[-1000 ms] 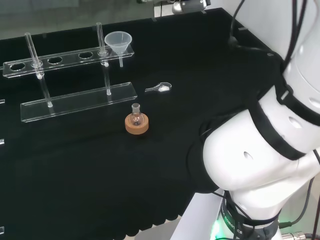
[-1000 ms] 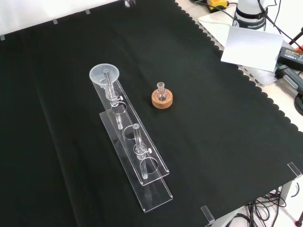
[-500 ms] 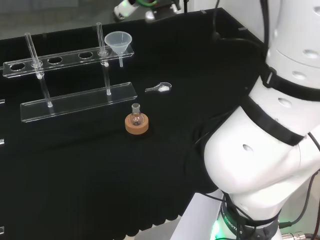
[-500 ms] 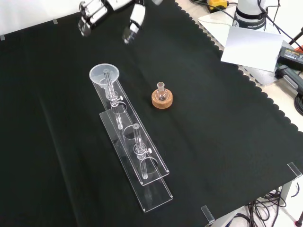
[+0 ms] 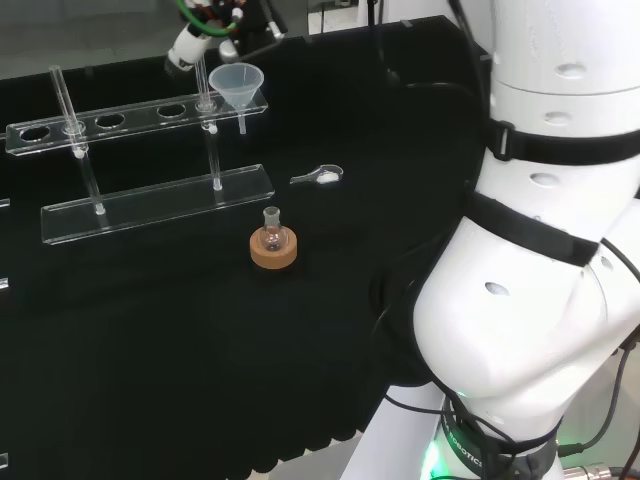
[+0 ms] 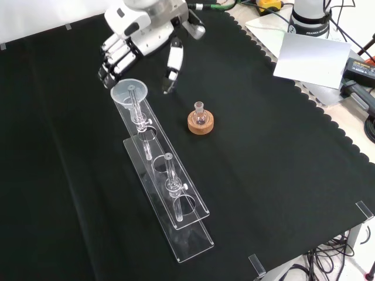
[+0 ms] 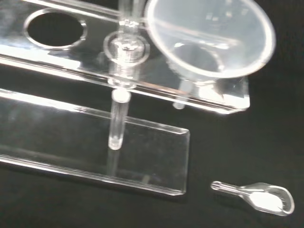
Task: Pick up the funnel from the transparent funnel stand.
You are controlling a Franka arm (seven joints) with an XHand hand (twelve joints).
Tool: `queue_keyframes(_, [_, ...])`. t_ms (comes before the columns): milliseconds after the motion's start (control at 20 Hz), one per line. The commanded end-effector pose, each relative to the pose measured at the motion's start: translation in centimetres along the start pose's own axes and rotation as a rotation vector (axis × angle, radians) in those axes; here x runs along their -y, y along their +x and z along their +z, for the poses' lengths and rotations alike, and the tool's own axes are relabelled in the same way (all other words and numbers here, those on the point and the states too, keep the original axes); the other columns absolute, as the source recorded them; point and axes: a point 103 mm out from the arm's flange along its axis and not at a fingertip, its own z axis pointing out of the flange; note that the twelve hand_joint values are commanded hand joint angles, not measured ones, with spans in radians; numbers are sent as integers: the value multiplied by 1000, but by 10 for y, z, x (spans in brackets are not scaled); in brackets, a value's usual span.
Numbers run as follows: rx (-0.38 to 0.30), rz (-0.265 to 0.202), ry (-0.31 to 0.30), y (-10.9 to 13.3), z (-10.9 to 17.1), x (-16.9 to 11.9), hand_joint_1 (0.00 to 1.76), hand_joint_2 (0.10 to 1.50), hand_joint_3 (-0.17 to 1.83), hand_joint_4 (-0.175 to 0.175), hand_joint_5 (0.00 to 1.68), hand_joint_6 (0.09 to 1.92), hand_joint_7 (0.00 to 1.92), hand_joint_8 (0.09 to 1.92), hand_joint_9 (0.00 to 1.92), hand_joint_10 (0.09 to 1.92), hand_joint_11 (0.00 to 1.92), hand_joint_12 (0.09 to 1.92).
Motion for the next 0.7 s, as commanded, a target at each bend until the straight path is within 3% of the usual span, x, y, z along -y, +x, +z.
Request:
queue_keyframes(50, [1, -2, 39, 17, 7, -5, 496, 838, 185, 28, 81, 87, 0, 397, 109, 778, 86, 1558])
queue_keyframes(350, [-27, 18, -7, 12, -14, 15, 499, 809, 182, 29, 62, 87, 0, 367, 72, 823, 110, 1573])
queue_keyframes(700, [-61, 49, 19, -15, -12, 30, 499, 792, 176, 21, 58, 87, 0, 345, 47, 836, 91, 1581])
